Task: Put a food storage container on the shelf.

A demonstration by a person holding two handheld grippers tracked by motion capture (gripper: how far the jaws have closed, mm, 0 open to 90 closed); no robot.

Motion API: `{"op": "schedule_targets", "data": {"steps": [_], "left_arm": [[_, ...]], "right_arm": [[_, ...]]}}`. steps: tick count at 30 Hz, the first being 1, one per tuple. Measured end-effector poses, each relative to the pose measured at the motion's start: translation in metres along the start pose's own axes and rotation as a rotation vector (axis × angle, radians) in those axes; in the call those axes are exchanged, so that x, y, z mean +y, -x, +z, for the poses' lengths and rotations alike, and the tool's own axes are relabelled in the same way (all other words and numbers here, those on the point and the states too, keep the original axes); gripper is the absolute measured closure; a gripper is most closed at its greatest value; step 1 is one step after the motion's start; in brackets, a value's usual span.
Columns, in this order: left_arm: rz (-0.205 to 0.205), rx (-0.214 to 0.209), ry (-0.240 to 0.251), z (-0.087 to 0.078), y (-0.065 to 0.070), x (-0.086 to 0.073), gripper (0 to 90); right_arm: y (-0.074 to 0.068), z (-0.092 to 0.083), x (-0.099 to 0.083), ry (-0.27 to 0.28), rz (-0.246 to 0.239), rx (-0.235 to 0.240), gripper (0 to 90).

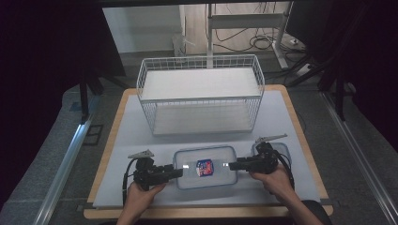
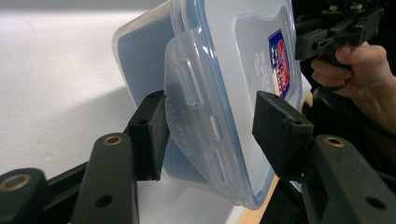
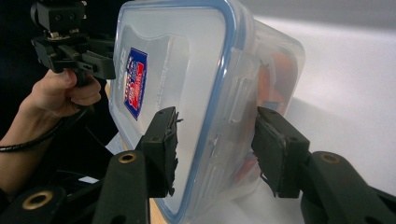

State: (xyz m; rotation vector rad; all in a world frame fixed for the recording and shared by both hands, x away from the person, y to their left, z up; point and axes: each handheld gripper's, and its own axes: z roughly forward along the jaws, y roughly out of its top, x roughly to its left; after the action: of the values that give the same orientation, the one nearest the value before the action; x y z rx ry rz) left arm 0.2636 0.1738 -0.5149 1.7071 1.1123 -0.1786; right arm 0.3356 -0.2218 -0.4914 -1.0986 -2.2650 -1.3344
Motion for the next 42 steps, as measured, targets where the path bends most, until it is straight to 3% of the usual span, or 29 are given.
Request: {"op": "schedule_targets", "data": {"steps": [7, 12, 18, 33, 42], "left_arm": [[-0.06, -0.032, 0.019, -0.001, -0.004, 0.001, 50.1], [-0.033, 0.0, 0.033, -0.002, -0.001, 0.006, 50.8], [-0.034, -0.001, 0.034, -0.002, -0.002, 0.011, 50.7], [0.032, 0.018, 0.065, -0.009, 0.01, 0.034, 50.5], [0.077, 0.025, 0.074, -0.015, 0.02, 0.057, 50.6]], "right_arm": [[0.0, -0.002, -0.002, 0.013, 0.035, 0.011, 53.8], [-0.003, -0.003, 0.0, 0.031, 0.005, 0.007, 56.3], [-0.004, -0.003, 0.001, 0.039, -0.017, -0.01, 56.2], [-0.013, -0.014, 0.019, 0.096, -0.06, -0.029, 55.5], [-0.018, -0.024, 0.031, 0.141, -0.073, -0.023, 55.6]]}}
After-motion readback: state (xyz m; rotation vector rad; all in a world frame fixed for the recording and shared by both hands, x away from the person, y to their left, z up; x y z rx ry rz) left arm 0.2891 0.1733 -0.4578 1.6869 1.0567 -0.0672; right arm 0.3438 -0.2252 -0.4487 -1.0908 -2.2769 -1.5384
